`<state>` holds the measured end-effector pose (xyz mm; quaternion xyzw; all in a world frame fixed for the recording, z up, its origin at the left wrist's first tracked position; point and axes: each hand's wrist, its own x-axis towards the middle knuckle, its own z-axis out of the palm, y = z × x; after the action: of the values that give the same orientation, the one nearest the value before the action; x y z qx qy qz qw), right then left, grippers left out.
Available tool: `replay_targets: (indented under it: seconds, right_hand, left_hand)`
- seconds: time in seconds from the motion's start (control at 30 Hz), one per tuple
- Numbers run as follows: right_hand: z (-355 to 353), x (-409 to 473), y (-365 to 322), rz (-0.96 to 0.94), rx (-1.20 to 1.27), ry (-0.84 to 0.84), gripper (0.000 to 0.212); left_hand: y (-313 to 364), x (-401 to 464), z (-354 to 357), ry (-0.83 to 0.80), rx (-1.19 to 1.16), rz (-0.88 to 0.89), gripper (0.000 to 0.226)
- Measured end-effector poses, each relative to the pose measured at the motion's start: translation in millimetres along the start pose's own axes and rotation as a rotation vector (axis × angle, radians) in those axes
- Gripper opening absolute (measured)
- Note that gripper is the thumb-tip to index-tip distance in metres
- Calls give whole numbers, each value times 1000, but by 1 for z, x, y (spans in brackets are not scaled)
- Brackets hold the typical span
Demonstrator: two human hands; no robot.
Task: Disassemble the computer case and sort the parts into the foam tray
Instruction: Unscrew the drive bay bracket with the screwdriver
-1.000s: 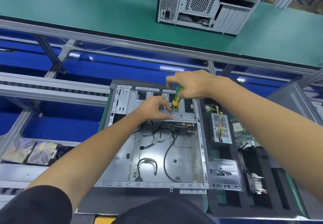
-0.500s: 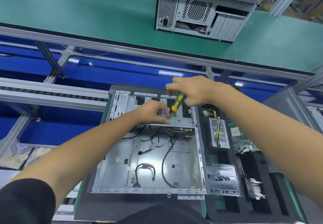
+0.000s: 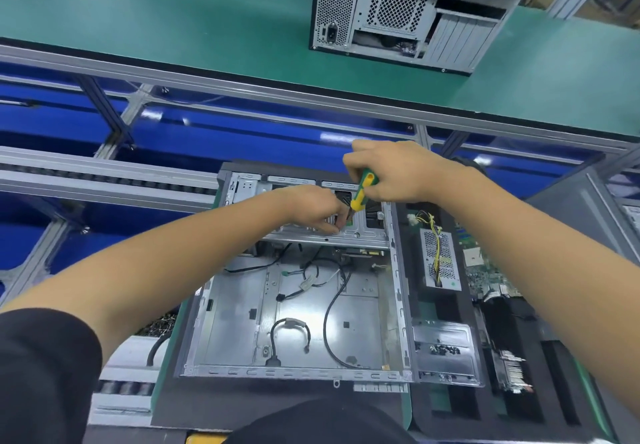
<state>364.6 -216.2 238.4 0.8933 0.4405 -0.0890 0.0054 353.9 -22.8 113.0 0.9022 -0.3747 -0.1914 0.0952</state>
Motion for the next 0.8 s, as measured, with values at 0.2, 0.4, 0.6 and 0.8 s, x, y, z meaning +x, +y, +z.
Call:
replay_targets:
  seconds: [0.2, 0.4, 0.6, 0.8]
  right_hand:
    - [2, -7, 7, 42, -5, -28, 26]
    - [6, -13, 11, 64, -10, -67, 27]
    - [3, -17, 11, 89, 2, -78, 28]
    - [5, -22, 13, 110, 9, -72, 20]
  left_hand:
    - [15, 7, -13, -105, 271, 34, 11]
    - [35, 23, -24, -285, 518, 62, 9]
    - [37, 28, -24, -312, 540, 60, 10]
    - [41, 26, -23, -302, 517, 74, 17]
